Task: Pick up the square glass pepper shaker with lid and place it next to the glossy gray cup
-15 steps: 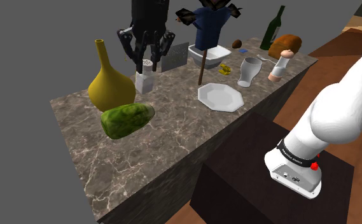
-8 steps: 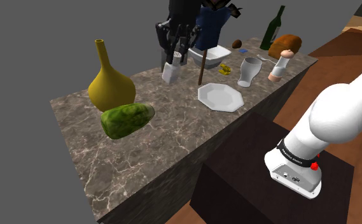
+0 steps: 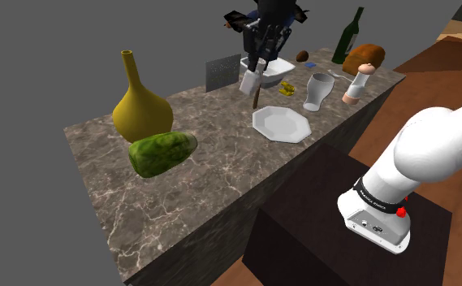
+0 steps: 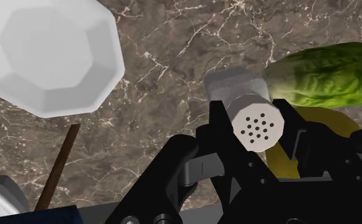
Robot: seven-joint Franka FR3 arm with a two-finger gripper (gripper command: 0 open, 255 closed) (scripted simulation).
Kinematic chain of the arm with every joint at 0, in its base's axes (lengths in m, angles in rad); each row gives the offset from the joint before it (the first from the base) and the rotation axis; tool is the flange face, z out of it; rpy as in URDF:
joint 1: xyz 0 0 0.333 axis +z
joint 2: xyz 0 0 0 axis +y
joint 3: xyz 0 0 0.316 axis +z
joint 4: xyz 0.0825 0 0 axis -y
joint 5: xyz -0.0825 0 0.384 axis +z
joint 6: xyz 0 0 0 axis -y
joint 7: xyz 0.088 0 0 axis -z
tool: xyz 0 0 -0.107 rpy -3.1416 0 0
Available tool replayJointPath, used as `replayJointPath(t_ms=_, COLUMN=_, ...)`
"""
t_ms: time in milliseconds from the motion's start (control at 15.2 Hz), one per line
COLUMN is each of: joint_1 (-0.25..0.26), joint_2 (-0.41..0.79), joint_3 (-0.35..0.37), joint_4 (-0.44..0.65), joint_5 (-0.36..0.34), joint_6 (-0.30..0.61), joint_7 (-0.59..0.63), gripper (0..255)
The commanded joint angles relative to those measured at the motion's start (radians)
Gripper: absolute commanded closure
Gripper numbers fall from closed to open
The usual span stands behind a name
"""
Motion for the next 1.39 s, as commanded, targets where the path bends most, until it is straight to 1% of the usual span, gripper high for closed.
replayJointPath(t_ms=0, joint_1=-0.01, joint_2=-0.039, joint_3=-0.044, joint_4=-0.041, joint_5=-0.005, joint_6=-0.008, joint_7=-0.055, gripper=255)
replayJointPath(t_ms=330, joint_1=-0.041, joint_2=-0.109, joint_3=-0.148, joint_4=-0.102, joint_5=-0.038, joint_6=-0.038, joint_7=-0.175, gripper=255)
replayJointPath(t_ms=660, joint_1=-0.081, joint_2=-0.151, joint_3=-0.252, joint_4=-0.134, joint_5=-0.087, joint_6=-0.065, joint_7=-0.294, gripper=255)
replayJointPath(t_ms=990, joint_1=-0.123, joint_2=-0.163, joint_3=-0.357, joint_4=-0.139, joint_5=-0.144, joint_6=-0.087, joint_7=-0.413, gripper=255)
replayJointPath(t_ms=1320, joint_1=-0.164, joint_2=-0.145, joint_3=-0.462, joint_4=-0.116, joint_5=-0.2, joint_6=-0.102, joint_7=-0.534, gripper=255)
